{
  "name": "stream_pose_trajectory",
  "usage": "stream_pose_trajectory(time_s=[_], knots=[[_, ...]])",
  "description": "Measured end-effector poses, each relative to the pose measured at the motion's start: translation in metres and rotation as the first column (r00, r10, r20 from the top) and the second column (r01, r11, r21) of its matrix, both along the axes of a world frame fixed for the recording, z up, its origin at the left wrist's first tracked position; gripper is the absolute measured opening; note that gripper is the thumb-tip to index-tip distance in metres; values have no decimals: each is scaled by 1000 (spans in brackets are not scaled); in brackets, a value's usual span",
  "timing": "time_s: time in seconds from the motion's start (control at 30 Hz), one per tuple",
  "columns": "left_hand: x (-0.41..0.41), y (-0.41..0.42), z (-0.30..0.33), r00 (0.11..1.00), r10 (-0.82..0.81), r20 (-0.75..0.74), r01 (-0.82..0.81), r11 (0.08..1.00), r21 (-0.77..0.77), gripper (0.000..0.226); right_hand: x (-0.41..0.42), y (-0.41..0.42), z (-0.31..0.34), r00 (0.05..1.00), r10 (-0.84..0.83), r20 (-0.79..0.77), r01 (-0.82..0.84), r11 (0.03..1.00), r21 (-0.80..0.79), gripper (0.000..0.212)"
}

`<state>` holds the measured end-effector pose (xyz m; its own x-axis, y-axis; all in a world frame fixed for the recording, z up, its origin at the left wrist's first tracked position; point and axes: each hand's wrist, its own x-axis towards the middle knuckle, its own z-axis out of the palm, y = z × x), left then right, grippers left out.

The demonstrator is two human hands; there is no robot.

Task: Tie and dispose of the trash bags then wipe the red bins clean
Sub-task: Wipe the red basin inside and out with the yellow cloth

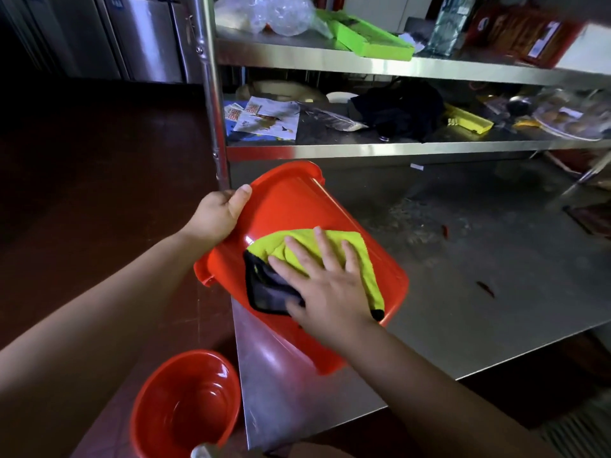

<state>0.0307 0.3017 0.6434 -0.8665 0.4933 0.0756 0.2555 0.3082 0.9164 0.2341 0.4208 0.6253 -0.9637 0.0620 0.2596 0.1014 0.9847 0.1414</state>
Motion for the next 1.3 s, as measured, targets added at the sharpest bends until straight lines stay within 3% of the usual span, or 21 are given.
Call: stream_pose_trajectory(time_s=[0.1,0.17,0.2,0.3,0.33,0.4,0.47,0.57,0.6,0.7,0.77,0.9,1.07,1.17,1.3], knots=[[1,-5,-3,999,-11,37,10,1000,24,47,-11,26,16,992,-121,-20,114,968,-223,61],[2,-10,-6,998,-21,66,18,999,44,42,-22,53,23,980,-197,30,189,874,-447,60],[2,-13,-7,997,-21,69,18,999,44,40,-26,66,26,968,-243,68,236,780,-580,59],[2,-14,-12,999,15,39,-16,999,28,41,-29,97,34,904,-368,217,353,356,-865,39],[3,-11,-11,999,31,15,-31,999,6,42,-28,105,33,890,-381,249,369,284,-885,29],[2,-3,-8,998,55,-36,-57,997,-55,47,-24,112,32,881,-388,270,380,240,-893,21],[-1,5,-3,996,67,-59,-74,990,-118,51,-19,109,30,884,-394,251,371,266,-889,24],[-7,18,2,996,61,-71,-73,978,-195,56,-2,97,24,882,-423,207,380,379,-844,33],[-7,23,3,995,60,-78,-76,973,-217,54,5,93,22,888,-426,172,370,441,-818,37],[-8,41,10,992,52,-116,-80,964,-252,56,25,77,13,943,-327,-62,243,803,-544,56],[-9,50,14,989,38,-146,-75,963,-257,57,36,60,7,959,-272,-75,232,911,-340,63],[-11,65,17,990,29,-141,-67,960,-271,60,55,20,-13,994,-100,-54,94,990,-103,64],[-11,81,26,993,2,-122,-40,949,-314,65,60,7,-26,996,64,56,-70,992,110,69],[-6,76,23,994,10,-106,-37,966,-255,62,59,20,-16,998,49,50,-51,997,51,61],[3,44,10,995,34,-90,-49,984,-173,53,55,35,-2,998,-61,15,62,987,-145,66]])
